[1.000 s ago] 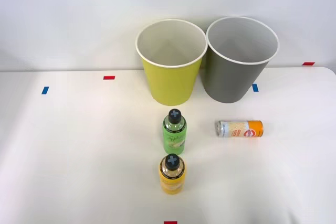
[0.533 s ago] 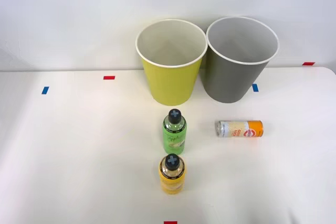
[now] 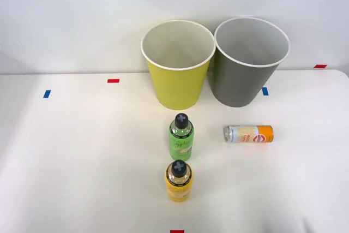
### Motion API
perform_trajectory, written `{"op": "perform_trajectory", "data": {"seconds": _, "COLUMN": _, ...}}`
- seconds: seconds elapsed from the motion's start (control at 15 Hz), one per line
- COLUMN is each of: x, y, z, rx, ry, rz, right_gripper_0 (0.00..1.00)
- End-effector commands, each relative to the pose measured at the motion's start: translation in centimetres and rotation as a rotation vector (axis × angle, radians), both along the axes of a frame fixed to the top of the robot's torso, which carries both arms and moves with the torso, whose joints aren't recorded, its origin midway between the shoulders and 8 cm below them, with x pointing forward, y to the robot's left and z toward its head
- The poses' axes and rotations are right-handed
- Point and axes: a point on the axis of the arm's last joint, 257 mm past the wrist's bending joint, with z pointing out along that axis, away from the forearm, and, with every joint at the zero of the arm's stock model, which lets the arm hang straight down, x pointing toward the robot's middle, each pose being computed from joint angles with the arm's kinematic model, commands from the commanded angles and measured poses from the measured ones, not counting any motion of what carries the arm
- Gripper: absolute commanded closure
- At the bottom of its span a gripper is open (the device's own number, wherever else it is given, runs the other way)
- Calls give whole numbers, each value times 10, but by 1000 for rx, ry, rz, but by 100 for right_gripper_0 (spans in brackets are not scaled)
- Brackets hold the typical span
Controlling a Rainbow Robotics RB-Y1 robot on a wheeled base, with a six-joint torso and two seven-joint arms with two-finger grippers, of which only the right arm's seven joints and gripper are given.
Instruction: Put cans in the gray bin, plastic bottles in the light green bin
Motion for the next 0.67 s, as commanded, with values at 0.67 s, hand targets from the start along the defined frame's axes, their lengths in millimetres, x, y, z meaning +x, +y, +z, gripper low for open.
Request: {"op": "perform_trajectory", "data": {"seconds": 0.67, "x": 89, "y": -51, "z": 12, "rx": 81, "ry": 458, "rz": -195, "right_gripper_0": 0}}
